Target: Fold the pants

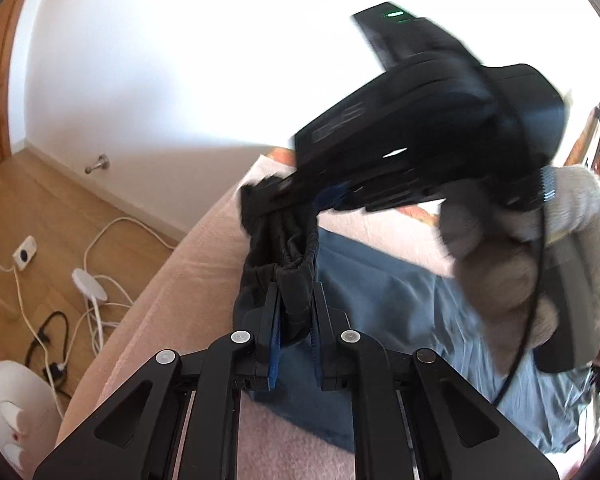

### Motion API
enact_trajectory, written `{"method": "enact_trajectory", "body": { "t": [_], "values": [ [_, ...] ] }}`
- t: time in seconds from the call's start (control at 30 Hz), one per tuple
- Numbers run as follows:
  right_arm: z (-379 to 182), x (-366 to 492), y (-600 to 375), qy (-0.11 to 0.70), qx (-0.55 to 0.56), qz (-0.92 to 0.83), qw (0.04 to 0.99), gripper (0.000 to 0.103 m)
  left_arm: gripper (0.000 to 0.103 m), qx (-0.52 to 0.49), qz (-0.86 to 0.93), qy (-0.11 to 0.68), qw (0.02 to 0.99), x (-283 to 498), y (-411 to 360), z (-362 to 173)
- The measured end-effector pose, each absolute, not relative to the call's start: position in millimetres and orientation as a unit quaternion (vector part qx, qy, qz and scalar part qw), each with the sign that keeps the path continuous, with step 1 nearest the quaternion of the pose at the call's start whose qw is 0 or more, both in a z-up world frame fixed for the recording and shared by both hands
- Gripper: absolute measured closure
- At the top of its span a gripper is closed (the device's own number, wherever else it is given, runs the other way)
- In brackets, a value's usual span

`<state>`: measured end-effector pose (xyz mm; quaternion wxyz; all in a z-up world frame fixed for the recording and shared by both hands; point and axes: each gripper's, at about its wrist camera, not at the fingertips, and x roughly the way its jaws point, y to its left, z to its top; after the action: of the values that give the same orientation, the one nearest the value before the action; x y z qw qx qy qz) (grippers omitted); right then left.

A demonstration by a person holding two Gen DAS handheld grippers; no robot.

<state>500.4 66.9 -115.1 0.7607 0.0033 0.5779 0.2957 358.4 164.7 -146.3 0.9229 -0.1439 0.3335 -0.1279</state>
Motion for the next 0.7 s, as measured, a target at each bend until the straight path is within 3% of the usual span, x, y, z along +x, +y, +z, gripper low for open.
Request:
{"method": "enact_trajectory", "body": {
  "t": [0.47,0.6,0.7],
  "values": [
    [-106.7,455.8,-59.0,0.533,0.112,0.285,0.789,0.096,0.092,-0.061,-0.2,0.342,0.916,336.1,90.4,-133.6],
    [-103.9,444.9,-99.4,0.521,0.116,0.273,0.8,0.096,0.076,-0.043,-0.241,0.352,0.904,326.3,67.6,-131.9],
    [-113.6,447.7,-127.7,0.529,0.137,0.254,0.798,0.096,0.075,-0.044,-0.25,0.367,0.895,317.5,65.0,-133.7]
  ]
}}
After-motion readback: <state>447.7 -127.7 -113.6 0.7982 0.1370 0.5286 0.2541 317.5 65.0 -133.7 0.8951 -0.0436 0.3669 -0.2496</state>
